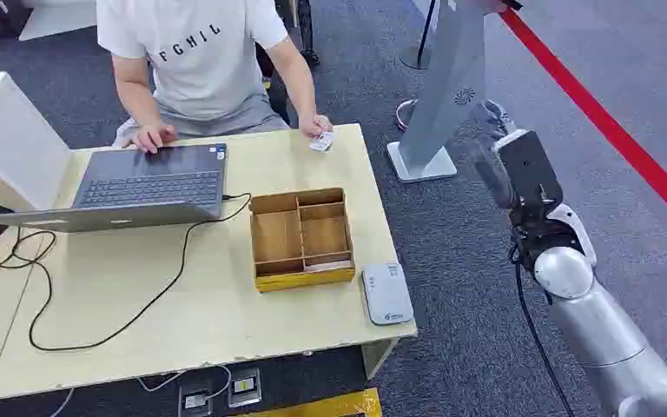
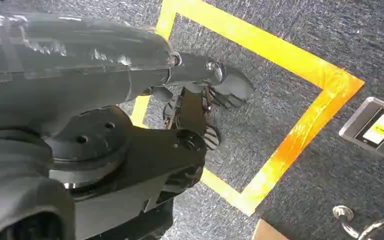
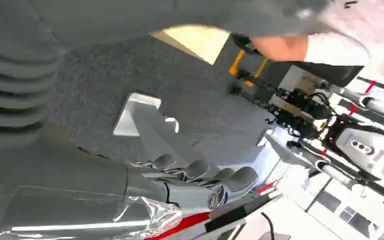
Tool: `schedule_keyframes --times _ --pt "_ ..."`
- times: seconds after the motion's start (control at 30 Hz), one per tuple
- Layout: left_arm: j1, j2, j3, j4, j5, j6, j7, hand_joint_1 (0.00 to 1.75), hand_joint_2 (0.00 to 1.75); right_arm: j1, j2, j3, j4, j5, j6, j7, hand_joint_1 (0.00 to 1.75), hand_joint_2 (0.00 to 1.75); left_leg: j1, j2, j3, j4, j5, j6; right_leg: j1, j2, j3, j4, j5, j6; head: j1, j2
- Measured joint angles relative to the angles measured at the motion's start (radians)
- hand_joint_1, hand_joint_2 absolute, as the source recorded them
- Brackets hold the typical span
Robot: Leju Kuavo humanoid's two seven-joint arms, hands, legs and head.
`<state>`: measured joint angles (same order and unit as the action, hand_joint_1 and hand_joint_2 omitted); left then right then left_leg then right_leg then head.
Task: Pass the card to the sensor for recognition and then transmit it.
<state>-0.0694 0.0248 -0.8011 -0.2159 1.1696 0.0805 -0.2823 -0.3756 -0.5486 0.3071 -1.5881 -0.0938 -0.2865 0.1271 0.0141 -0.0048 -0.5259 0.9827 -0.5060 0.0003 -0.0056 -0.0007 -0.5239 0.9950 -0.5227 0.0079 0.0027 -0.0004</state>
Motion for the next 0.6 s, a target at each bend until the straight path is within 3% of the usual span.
schedule_keyframes --times 0.17,0.4,0.6 --pt "-0.002 0.002 0.0 0.001 0.0 0.001 0.0 0.0 0.0 -0.068 0.0 0.098 -0.001 0.09 0.03 0.061 0.0 1.75 0.0 0.001 0.0 0.0 0.0 0.0 0.0 0.0 0.0 0.0 0.0 0.0 0.0 0.0" --pt "-0.001 0.004 0.0 0.003 0.0 0.001 0.0 0.0 0.0 -0.131 0.002 0.178 0.0 0.205 0.082 0.139 0.0 1.75 0.0 -0.003 -0.001 0.0 0.001 0.001 0.0 -0.002 -0.001 0.0 0.0 0.0 0.0 0.0" --pt "-0.002 0.005 0.0 0.004 -0.001 0.0 0.0 0.0 0.0 -0.235 0.006 0.318 0.013 0.347 0.156 0.232 0.0 1.75 0.0 -0.003 -0.001 0.0 0.002 0.0 0.0 -0.003 -0.001 0.0 0.0 0.0 0.0 0.0"
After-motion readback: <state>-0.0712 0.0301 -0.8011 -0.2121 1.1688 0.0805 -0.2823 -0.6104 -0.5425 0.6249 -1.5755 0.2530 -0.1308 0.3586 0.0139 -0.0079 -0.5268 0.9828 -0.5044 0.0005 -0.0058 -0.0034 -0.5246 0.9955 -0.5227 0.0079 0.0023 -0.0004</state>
